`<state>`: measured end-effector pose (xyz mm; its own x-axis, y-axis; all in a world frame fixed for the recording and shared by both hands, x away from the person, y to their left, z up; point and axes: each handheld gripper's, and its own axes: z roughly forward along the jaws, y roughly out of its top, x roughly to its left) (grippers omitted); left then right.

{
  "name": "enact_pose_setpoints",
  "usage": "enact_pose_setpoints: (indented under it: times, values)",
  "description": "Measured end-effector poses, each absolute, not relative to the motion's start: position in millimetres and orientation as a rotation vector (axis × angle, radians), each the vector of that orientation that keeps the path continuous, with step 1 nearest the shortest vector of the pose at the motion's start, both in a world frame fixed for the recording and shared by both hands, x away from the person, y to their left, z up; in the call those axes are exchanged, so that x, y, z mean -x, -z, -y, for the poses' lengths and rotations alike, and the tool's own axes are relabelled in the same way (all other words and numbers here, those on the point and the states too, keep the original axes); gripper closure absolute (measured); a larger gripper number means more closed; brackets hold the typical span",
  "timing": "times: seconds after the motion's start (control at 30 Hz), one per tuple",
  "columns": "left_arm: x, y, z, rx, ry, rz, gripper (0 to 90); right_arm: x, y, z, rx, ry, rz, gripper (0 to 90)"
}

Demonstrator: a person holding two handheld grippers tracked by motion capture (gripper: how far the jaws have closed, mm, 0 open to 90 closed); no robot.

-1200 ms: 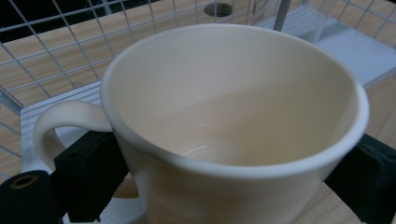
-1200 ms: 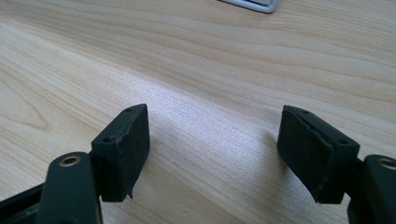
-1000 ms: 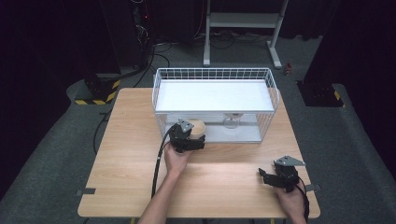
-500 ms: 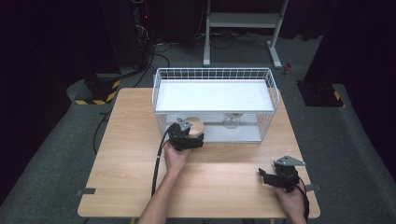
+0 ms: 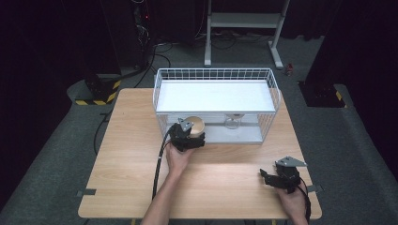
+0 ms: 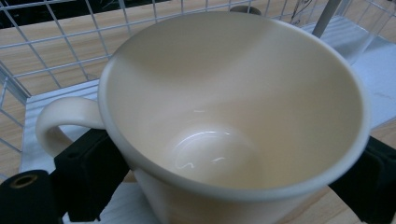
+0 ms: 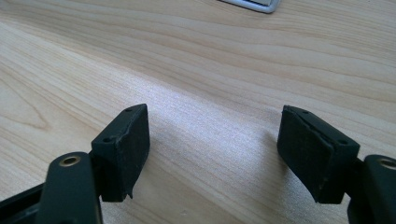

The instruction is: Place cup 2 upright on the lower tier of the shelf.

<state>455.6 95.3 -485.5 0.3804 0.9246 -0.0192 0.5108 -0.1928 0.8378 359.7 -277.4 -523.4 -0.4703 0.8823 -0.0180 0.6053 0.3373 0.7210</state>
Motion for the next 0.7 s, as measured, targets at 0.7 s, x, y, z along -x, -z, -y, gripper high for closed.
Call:
enact_pose_setpoints:
  times: [0.7]
  values:
    - [-451.7,484.9,-97.7,-1.902,-0.641,-1.258,2.0,-359.5,523.3,277.1,-1.315,-0.923,-2.199,25.5]
